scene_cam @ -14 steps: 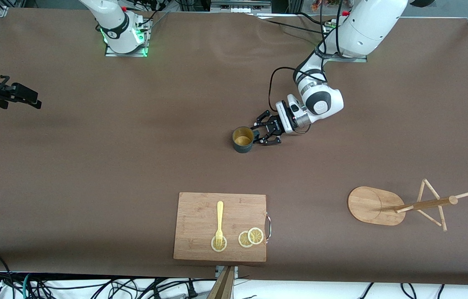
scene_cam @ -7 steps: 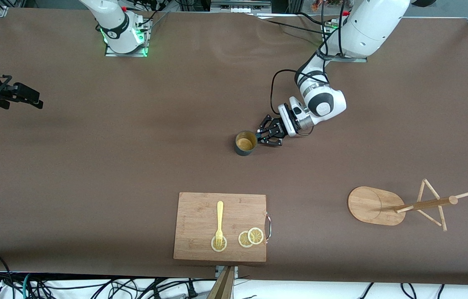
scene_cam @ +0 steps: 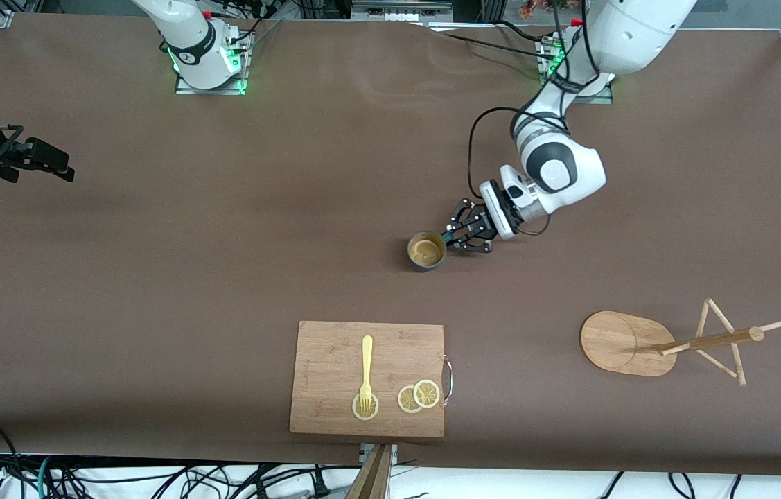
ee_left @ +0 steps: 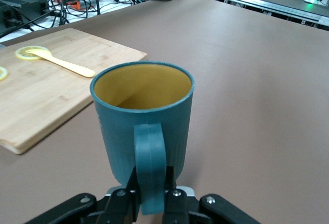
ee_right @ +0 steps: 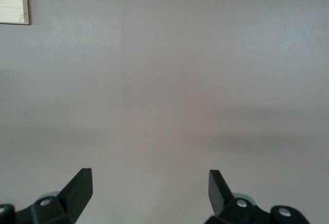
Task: Pass cup and hang on rack
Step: 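Lift the mug by its handle with the left gripper toward the rack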
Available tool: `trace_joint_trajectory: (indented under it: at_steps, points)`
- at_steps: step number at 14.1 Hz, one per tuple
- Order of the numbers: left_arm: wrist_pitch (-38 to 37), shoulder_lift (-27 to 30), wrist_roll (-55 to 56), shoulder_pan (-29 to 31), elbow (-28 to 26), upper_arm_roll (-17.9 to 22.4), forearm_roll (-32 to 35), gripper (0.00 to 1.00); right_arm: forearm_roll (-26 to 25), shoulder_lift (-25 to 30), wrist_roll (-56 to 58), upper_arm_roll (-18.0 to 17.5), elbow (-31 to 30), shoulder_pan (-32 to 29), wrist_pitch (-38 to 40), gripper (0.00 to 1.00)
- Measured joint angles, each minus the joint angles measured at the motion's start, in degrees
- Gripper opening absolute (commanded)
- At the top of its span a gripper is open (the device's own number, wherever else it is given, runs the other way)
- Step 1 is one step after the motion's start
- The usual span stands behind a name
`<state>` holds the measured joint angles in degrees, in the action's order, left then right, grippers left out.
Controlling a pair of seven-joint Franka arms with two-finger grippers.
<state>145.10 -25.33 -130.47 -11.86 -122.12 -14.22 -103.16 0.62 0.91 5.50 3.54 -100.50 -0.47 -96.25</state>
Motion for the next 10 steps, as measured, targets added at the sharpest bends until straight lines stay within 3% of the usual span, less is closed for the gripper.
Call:
trace_joint_trajectory:
  at_steps: [3, 6, 10]
  points:
    - [-2.1, 5.8, 19.1, 5.3, 0.0, 0.1, 20.2, 0.00, 0.0, 0.0, 0.0, -0.1, 0.0, 0.0, 0.0, 1.00]
    - [-12.5, 10.9, 34.4, 10.1, 0.1, 3.4, 37.3, 0.00, 0.0, 0.0, 0.0, -0.7, 0.0, 0.0, 0.0, 1.00]
    - [-29.3, 15.1, 44.9, 10.9, 0.4, 14.4, 45.2, 0.00, 0.0, 0.0, 0.0, -1.1, 0.1, 0.0, 0.0, 1.00]
